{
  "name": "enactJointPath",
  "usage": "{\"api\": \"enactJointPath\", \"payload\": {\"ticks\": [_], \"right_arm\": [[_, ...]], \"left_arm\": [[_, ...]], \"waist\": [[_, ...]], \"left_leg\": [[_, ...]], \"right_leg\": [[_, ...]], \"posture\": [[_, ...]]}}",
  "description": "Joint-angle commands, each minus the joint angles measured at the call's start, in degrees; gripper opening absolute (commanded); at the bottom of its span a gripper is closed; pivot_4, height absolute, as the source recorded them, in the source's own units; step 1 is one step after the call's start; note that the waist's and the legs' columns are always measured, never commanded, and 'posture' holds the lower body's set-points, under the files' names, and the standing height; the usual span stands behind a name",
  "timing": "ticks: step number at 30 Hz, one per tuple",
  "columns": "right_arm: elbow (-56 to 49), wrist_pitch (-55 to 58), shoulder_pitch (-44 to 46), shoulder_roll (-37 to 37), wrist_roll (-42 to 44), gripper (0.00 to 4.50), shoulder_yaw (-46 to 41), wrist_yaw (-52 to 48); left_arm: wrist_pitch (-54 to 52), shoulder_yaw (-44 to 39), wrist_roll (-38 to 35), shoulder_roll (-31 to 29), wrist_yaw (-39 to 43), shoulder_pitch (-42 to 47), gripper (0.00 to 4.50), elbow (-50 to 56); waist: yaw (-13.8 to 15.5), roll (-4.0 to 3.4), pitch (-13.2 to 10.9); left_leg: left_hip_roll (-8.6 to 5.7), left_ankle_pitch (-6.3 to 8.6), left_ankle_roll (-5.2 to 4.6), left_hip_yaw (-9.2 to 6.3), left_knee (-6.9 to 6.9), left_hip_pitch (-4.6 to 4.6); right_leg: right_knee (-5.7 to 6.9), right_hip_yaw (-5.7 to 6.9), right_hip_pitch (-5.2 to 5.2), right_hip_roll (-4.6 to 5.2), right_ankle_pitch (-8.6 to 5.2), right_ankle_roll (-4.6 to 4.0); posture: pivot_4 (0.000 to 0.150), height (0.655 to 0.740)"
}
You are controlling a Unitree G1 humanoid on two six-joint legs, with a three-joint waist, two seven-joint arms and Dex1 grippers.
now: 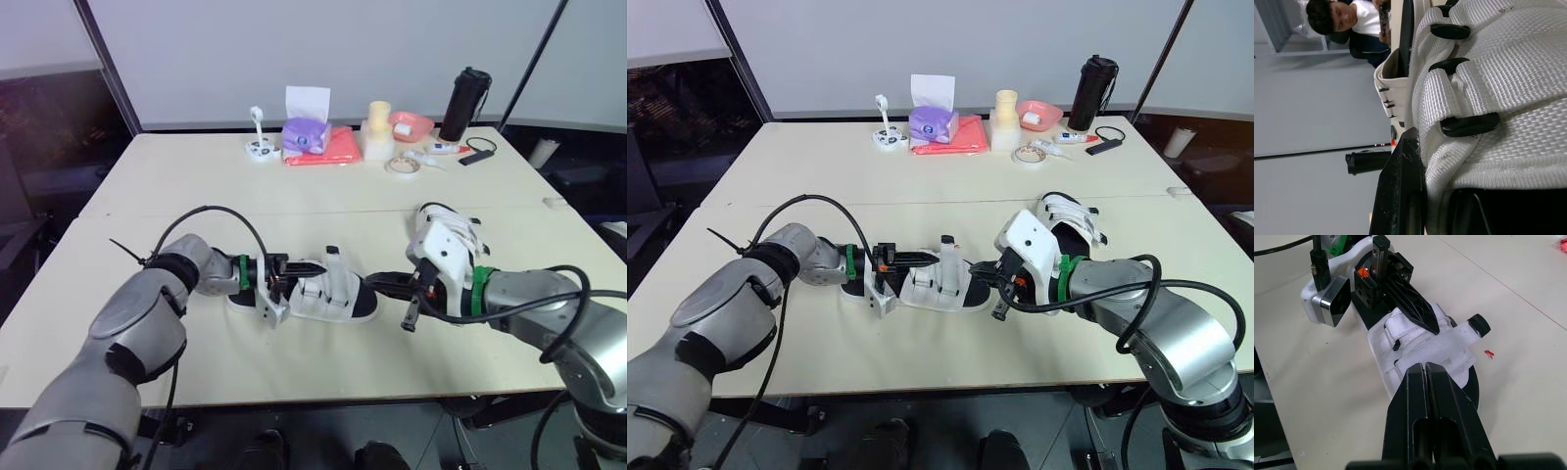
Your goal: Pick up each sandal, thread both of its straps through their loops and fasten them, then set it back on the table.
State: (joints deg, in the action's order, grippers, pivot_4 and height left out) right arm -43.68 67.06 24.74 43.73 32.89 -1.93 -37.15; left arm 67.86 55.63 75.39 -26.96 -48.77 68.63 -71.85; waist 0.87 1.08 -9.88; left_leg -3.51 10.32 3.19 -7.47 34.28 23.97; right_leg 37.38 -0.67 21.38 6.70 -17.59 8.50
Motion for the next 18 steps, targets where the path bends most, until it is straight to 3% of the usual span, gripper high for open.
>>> {"api": "enactJointPath", "payload": {"ticks": [1, 5, 8, 14, 18], "right_arm": [[-0.8, -1.5, -0.3, 0.6, 0.3, 0.00, 0.0, 0.6], [-0.4, -2.1, -0.3, 0.4, 0.0, 0.00, 0.7, 1.2], [-0.3, -2.5, -0.3, 0.3, -0.1, 0.00, 1.3, 1.6], [0.7, -3.5, 0.3, 0.0, -0.5, 0.00, 2.8, 2.1], [1.0, -3.8, 0.7, 0.0, -0.5, 0.00, 3.5, 2.6]], "left_arm": [[-1.6, -6.7, -10.0, 1.4, 10.2, -2.3, 0.02, -5.0], [-9.6, -20.9, -27.3, 4.2, 30.8, -4.5, 0.02, -7.8], [-18.2, -28.5, -36.0, 6.8, 42.0, -5.7, 0.02, -6.7], [-38.0, -40.3, -49.4, 14.2, 54.6, -5.4, 0.02, -3.8], [-48.3, -44.5, -53.8, 18.9, 55.7, -4.2, 0.02, -2.0]], "waist": [[0.0, -0.04, 0.0], [0.0, -0.06, 0.0], [0.0, -0.06, 0.0], [0.1, -0.06, 0.0], [0.1, -0.05, 0.0]], "left_leg": [[0.00, 0.00, 0.00, 0.00, 0.00, 0.01], [0.00, 0.00, -0.01, 0.01, 0.00, 0.03], [-0.01, -0.01, -0.01, 0.01, 0.00, 0.04], [-0.03, -0.02, -0.03, -0.09, 0.08, 0.09], [-0.09, -0.01, -0.03, -0.16, 0.13, 0.20]], "right_leg": [[0.00, 0.00, 0.00, 0.01, 0.00, 0.00], [0.00, 0.01, 0.04, 0.01, 0.01, -0.02], [-0.01, 0.02, 0.04, 0.01, 0.04, -0.07], [-0.04, 0.14, -0.03, 0.03, 0.15, -0.26], [-0.09, 0.20, -0.02, 0.08, 0.13, -0.22]], "posture": [[0.150, 0.7400], [0.150, 0.7400], [0.150, 0.7400], [0.150, 0.7400], [0.150, 0.7400]]}}
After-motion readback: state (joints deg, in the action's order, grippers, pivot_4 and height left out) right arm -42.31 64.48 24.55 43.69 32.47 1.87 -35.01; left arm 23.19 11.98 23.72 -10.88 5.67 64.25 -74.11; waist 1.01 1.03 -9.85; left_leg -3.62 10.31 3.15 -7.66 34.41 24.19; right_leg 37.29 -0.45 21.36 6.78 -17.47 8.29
